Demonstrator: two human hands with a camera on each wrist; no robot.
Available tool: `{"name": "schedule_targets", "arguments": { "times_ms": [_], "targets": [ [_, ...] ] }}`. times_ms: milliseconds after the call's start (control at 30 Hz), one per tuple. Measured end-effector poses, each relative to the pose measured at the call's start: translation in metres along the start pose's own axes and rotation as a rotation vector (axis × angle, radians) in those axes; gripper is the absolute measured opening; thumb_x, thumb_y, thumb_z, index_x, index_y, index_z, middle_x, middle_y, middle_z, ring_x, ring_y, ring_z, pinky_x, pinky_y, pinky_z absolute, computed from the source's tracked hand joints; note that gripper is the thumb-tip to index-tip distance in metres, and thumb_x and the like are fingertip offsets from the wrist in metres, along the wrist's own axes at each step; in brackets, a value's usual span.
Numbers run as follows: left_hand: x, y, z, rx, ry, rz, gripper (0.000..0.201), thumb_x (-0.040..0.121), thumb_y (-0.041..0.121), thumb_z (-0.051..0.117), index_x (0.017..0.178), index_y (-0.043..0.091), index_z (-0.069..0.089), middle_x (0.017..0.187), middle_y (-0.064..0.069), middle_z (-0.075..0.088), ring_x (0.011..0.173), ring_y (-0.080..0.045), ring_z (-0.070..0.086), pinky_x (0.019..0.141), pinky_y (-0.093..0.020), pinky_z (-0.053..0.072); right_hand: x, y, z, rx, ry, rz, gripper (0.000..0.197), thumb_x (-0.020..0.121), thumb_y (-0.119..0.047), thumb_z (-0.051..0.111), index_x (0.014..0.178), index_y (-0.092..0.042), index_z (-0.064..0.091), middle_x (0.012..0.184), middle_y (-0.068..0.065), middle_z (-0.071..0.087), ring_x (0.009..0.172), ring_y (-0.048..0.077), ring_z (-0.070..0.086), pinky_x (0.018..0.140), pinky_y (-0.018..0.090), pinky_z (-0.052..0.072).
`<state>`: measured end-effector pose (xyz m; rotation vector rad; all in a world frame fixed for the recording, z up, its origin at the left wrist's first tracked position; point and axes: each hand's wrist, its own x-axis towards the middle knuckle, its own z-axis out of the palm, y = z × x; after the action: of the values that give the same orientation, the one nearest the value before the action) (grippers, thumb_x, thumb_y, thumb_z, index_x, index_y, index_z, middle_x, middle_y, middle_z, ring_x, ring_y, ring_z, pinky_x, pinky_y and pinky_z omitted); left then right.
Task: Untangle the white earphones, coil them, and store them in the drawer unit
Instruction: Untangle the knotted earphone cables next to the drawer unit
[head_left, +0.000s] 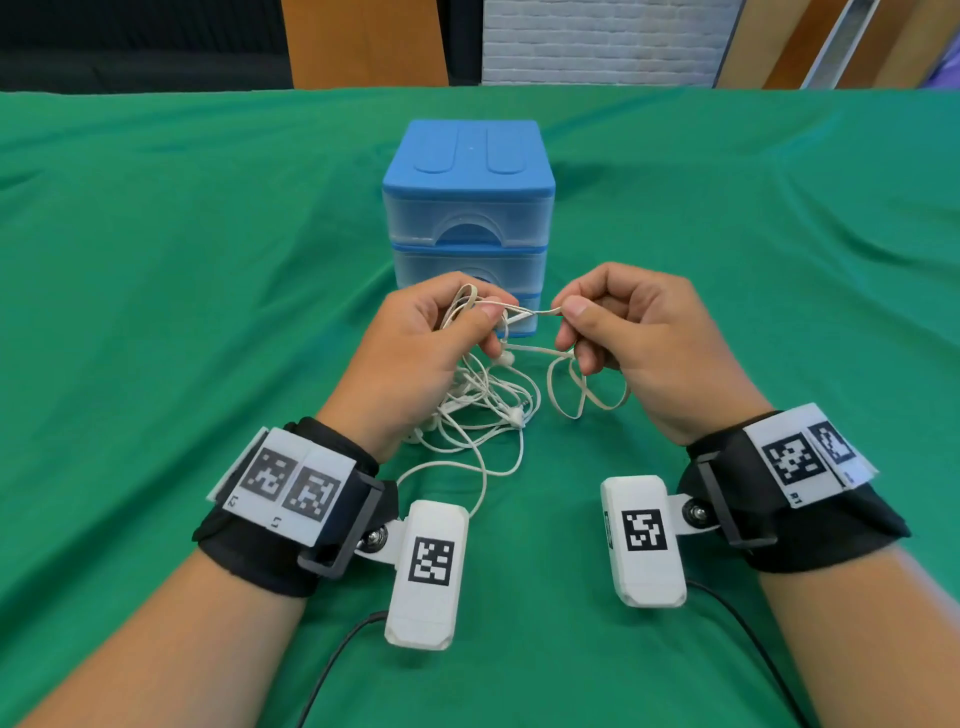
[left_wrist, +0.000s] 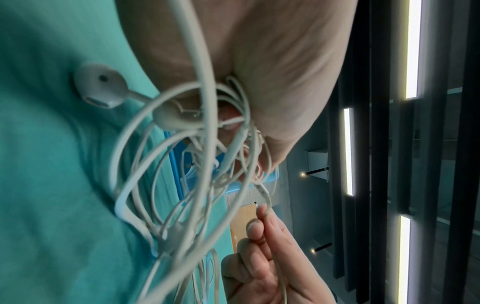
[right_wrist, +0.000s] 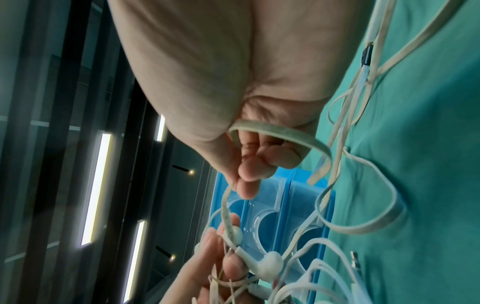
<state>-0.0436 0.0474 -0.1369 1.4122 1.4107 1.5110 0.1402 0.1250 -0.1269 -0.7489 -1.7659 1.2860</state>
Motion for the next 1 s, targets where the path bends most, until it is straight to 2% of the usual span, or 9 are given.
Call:
{"name": "schedule_targets", "arguments": {
  "times_ms": [300, 400, 533, 633, 700, 800, 867, 933, 1000],
  "targets": [
    [-0.002, 0.006, 0.001, 0.025, 0.016, -0.005, 0.018, 0.099, 0.022, 0.062, 0.098, 0.008, 0.074, 0.07, -0.004, 0.063, 0.058, -0.004, 0.049, 0.058, -0.017, 0.037, -0.002, -0.005, 0.002, -0.011, -0.056, -0.053, 0.006, 0.094, -0.001, 0.063, 0.092, -0.003, 0.068, 0.07, 0.004, 0.069, 0.053, 0.013, 0.055, 0.054, 0.02, 0.045],
    [-0.001, 0.003, 0.0, 0.06, 0.02, -0.028, 0.019, 0.099, 0.024, 0.061, 0.092, 0.014, 0.076, 0.068, -0.003, 0.062, 0.061, -0.014, 0.046, 0.06, -0.027, 0.037, 0.0, -0.009, 0.003, 0.107, 0.056, -0.153, 0.01, 0.099, -0.003, 0.055, 0.093, -0.009, 0.061, 0.074, 0.005, 0.067, 0.056, 0.016, 0.057, 0.055, 0.025, 0.046],
    [-0.001, 0.0, -0.001, 0.083, 0.001, -0.044, 0.015, 0.096, 0.011, 0.06, 0.093, 0.015, 0.075, 0.066, 0.0, 0.062, 0.067, -0.017, 0.052, 0.066, -0.029, 0.04, 0.002, -0.013, -0.003, 0.206, 0.191, -0.208, 0.009, 0.1, -0.007, 0.052, 0.094, -0.011, 0.058, 0.077, 0.006, 0.068, 0.059, 0.018, 0.06, 0.056, 0.025, 0.047],
    [-0.002, 0.004, 0.001, 0.096, 0.004, 0.012, 0.02, 0.096, 0.002, 0.058, 0.099, 0.015, 0.072, 0.082, -0.003, 0.074, 0.07, -0.005, 0.058, 0.063, -0.02, 0.043, 0.002, -0.009, -0.002, 0.152, 0.188, -0.157, 0.009, 0.099, -0.006, 0.054, 0.094, -0.011, 0.06, 0.077, 0.007, 0.069, 0.06, 0.018, 0.062, 0.056, 0.025, 0.048],
    [-0.002, 0.007, 0.0, 0.088, -0.002, 0.051, 0.028, 0.093, -0.008, 0.053, 0.101, 0.014, 0.069, 0.093, -0.005, 0.075, 0.074, -0.005, 0.06, 0.06, -0.019, 0.042, 0.002, -0.008, -0.001, 0.189, 0.197, -0.124, 0.01, 0.099, -0.005, 0.055, 0.093, -0.01, 0.061, 0.077, 0.008, 0.069, 0.059, 0.018, 0.061, 0.057, 0.024, 0.048],
    [-0.003, 0.008, -0.001, 0.08, -0.007, 0.104, 0.039, 0.085, -0.019, 0.044, 0.093, 0.013, 0.063, 0.099, -0.003, 0.074, 0.052, -0.012, 0.044, 0.047, -0.02, 0.032, 0.002, -0.011, -0.002, 0.354, 0.234, -0.098, 0.011, 0.1, -0.006, 0.053, 0.092, -0.011, 0.06, 0.076, 0.006, 0.068, 0.059, 0.015, 0.06, 0.06, 0.025, 0.048],
    [-0.003, 0.008, -0.001, 0.089, -0.022, 0.107, 0.038, 0.084, -0.019, 0.042, 0.089, 0.012, 0.062, 0.094, 0.004, 0.074, 0.051, -0.033, 0.03, 0.043, -0.03, 0.026, 0.002, -0.011, -0.003, 0.381, 0.234, -0.08, 0.012, 0.101, -0.007, 0.052, 0.092, -0.011, 0.059, 0.075, 0.005, 0.069, 0.059, 0.015, 0.061, 0.06, 0.024, 0.048],
    [-0.003, 0.008, 0.0, 0.102, -0.059, 0.102, 0.037, 0.085, -0.019, 0.041, 0.09, 0.009, 0.065, 0.084, 0.013, 0.072, 0.049, -0.03, 0.026, 0.042, -0.03, 0.025, 0.001, -0.01, -0.001, 0.295, 0.191, -0.06, 0.011, 0.1, -0.005, 0.054, 0.092, -0.01, 0.06, 0.075, 0.006, 0.07, 0.059, 0.016, 0.062, 0.058, 0.022, 0.049],
    [-0.004, 0.008, 0.001, 0.116, -0.099, 0.103, 0.038, 0.086, -0.018, 0.041, 0.091, 0.009, 0.067, 0.082, 0.009, 0.071, 0.046, -0.018, 0.028, 0.042, -0.025, 0.025, 0.0, -0.008, 0.004, 0.179, 0.13, -0.041, 0.011, 0.098, -0.004, 0.057, 0.09, -0.009, 0.062, 0.075, 0.007, 0.07, 0.059, 0.016, 0.062, 0.056, 0.022, 0.048]
  ]
}}
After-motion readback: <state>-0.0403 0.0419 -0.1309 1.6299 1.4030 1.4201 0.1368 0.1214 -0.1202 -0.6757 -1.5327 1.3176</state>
